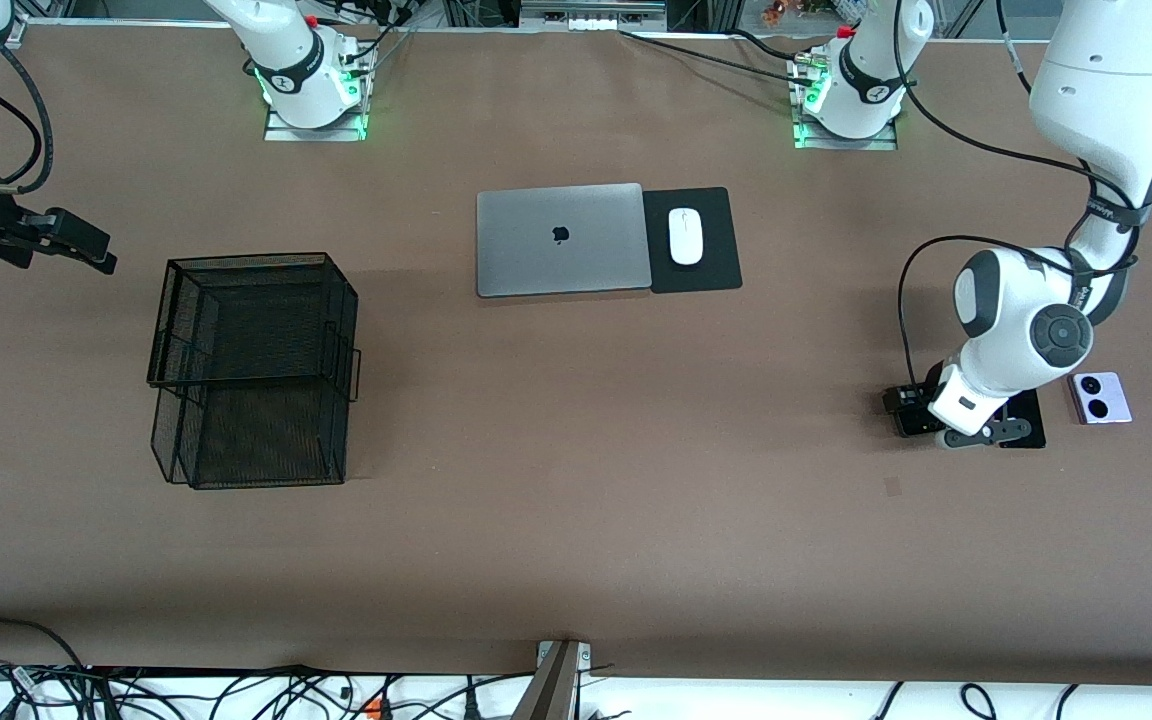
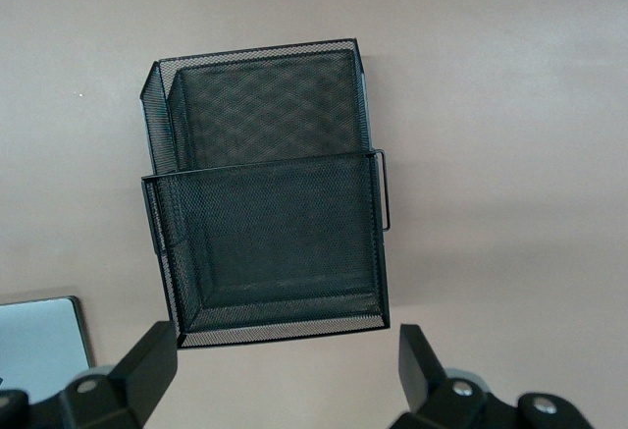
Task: Place phones with both arms
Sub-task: 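Carry the flip phone to the table middle and open the left gripper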
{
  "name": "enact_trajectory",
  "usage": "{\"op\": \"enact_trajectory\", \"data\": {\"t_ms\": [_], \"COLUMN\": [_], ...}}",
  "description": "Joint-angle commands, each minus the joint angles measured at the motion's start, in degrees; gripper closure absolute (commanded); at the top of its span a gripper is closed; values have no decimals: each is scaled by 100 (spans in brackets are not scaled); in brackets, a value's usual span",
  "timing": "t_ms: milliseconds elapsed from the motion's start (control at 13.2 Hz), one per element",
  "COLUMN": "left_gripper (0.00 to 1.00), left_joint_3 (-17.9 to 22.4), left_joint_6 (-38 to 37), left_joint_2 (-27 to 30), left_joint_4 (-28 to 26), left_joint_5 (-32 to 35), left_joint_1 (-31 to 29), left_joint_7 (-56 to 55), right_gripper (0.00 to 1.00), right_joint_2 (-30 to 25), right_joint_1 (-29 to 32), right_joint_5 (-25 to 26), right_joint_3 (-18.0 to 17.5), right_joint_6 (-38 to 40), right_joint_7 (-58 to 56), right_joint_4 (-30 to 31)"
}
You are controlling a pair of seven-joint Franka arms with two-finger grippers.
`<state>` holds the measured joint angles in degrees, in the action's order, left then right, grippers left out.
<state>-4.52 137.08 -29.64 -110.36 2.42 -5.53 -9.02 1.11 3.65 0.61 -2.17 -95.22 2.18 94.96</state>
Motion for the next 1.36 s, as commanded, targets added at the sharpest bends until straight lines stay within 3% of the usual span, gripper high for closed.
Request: {"op": "enact_trajectory", "data": {"t_ms": [0, 151, 378, 757, 908, 1287], "left_gripper": [72, 63, 66, 67, 67, 61], "left_joint_3": [-503, -917, -1384, -1210, -1060, -998], "left_joint_6": [-996, -1130, -1130, -1043, -719, -471], "left_joint_2": [134, 29, -418, -1560, -1834, -2186], "left_joint_4": [811, 1199, 1787, 3018, 3152, 3125], "left_joint_5": [65, -22, -23, 48, 48, 56], "left_joint_1": [17, 52, 533, 2299, 2792, 3119], "left_joint_7": [84, 49, -3, -1250, -1592, -1920], "right_gripper": [0, 0, 0, 0, 0, 0], "right_joint_2": [-15, -15, -15, -15, -15, -15], "right_joint_1": [66, 66, 66, 66, 66, 66], "right_joint_5": [-26, -26, -26, -26, -26, -26], "right_joint_3": [-64, -64, -64, -64, -64, -64], "right_joint_6": [48, 48, 48, 74, 83, 65], "right_joint_7": [37, 37, 37, 37, 37, 37], "right_joint_4": [-65, -65, -65, -65, -65, -65]}}
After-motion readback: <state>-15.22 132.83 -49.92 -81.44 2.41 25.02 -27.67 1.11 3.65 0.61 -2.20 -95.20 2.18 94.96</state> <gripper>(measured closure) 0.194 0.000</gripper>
